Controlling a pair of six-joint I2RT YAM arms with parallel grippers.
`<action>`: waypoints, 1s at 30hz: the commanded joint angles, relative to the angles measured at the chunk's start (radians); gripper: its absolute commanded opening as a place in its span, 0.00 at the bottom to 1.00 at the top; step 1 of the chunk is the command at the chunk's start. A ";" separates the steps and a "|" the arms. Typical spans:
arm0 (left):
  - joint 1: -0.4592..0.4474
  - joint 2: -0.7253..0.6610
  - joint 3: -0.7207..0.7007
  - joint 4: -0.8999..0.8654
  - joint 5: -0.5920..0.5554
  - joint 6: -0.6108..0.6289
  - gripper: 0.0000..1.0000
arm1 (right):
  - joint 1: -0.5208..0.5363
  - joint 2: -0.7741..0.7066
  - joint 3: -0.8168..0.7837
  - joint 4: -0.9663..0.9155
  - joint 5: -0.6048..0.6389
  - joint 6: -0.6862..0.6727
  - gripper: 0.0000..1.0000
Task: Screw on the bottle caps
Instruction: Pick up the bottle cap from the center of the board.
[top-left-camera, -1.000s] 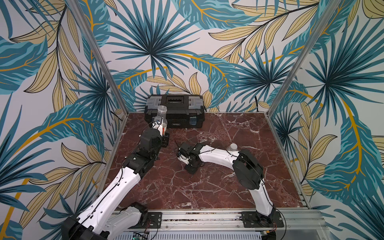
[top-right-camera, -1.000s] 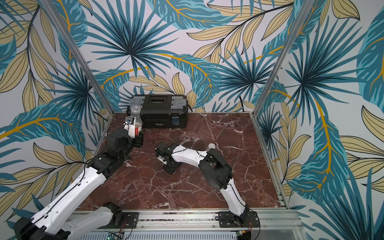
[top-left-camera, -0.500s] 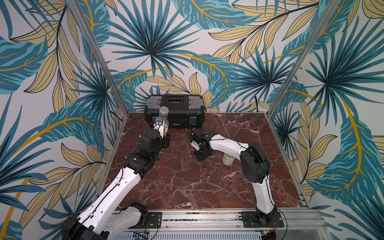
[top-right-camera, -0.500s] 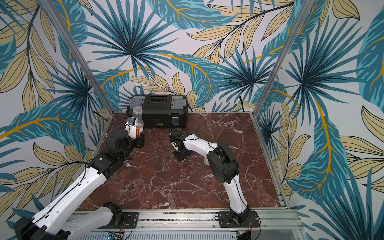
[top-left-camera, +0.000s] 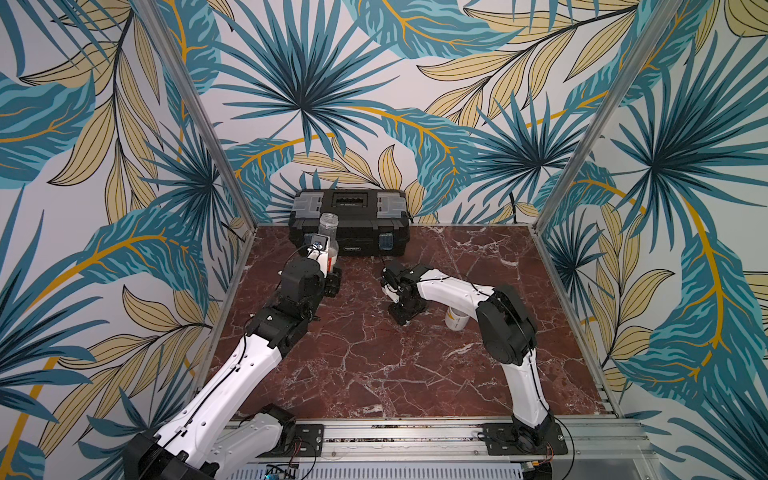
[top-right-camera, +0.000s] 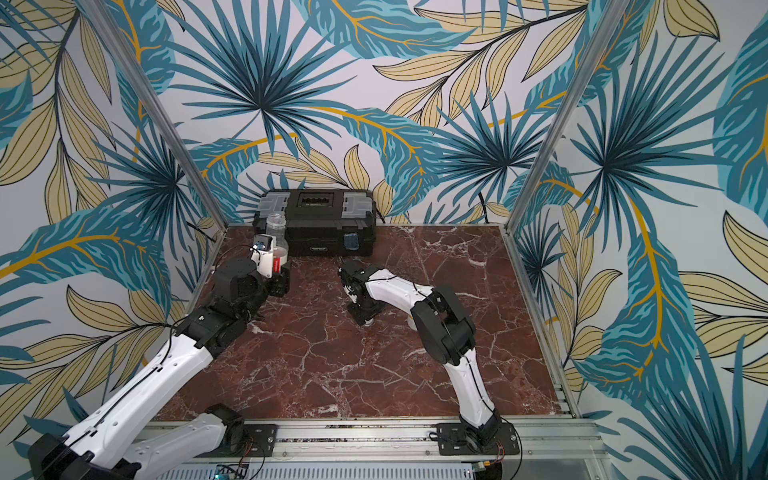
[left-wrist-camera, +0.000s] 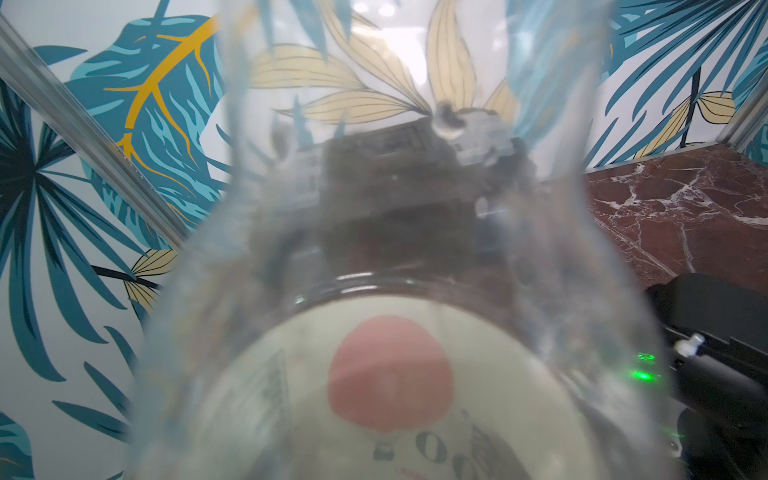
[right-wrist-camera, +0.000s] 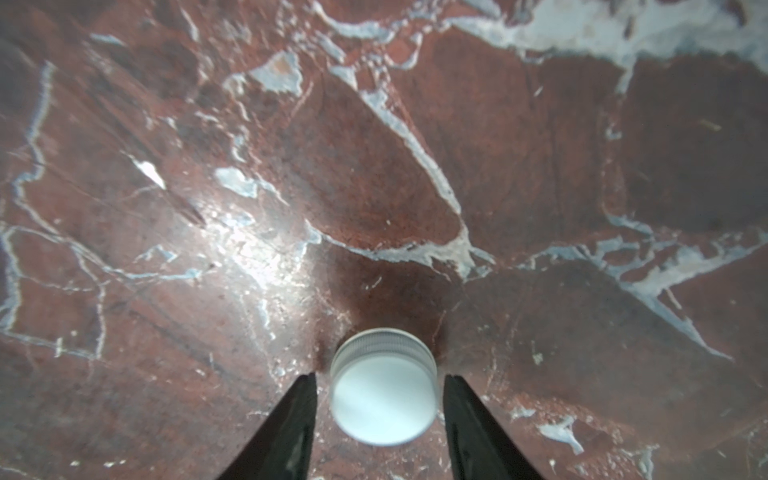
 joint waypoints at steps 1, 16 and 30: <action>0.006 -0.016 -0.023 0.031 0.008 0.003 0.68 | -0.001 0.016 0.007 -0.027 0.013 0.017 0.56; 0.005 -0.016 -0.027 0.034 0.012 0.002 0.68 | -0.005 0.015 -0.001 -0.034 0.009 0.019 0.52; 0.005 -0.014 -0.026 0.034 0.014 0.002 0.68 | -0.007 0.028 0.004 -0.042 0.010 0.019 0.53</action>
